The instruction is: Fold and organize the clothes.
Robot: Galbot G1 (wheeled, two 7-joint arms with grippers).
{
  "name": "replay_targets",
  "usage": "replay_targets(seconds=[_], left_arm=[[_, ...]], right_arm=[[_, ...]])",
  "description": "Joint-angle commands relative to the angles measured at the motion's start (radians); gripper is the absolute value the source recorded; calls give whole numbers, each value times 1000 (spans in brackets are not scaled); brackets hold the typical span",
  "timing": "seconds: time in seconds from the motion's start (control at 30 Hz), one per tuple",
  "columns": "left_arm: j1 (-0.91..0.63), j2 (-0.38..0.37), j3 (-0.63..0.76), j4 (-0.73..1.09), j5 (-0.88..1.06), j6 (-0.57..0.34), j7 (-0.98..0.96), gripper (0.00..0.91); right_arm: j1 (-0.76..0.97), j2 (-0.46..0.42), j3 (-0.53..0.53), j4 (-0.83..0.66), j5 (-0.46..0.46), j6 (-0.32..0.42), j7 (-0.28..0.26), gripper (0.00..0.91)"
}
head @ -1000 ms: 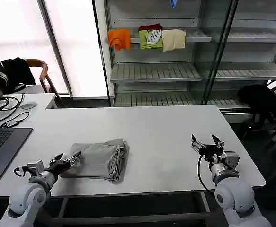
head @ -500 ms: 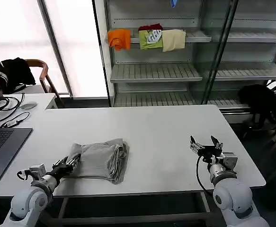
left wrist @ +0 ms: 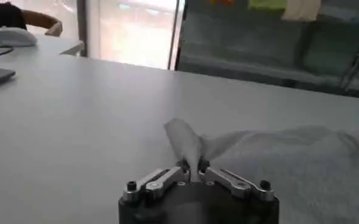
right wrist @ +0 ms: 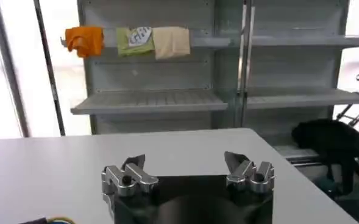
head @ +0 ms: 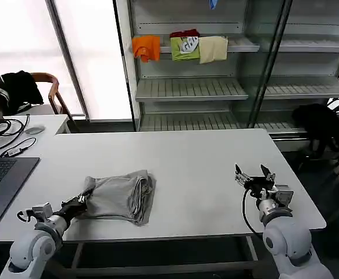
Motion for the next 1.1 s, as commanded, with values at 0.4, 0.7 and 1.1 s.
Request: replay_targets(seconds=[0.4, 0.7, 1.1], left_arm=[[10, 344, -443, 149, -64, -6, 53, 0], [-16, 299, -382, 104, -16, -7, 55, 10], [-31, 203, -51, -196, 13, 67, -96, 10]], right_arm=[[37, -6, -28, -16, 20, 4, -2, 907], [24, -18, -23, -16, 28, 9, -3, 907], [-11, -12, 10, -22, 15, 9, -2, 907]])
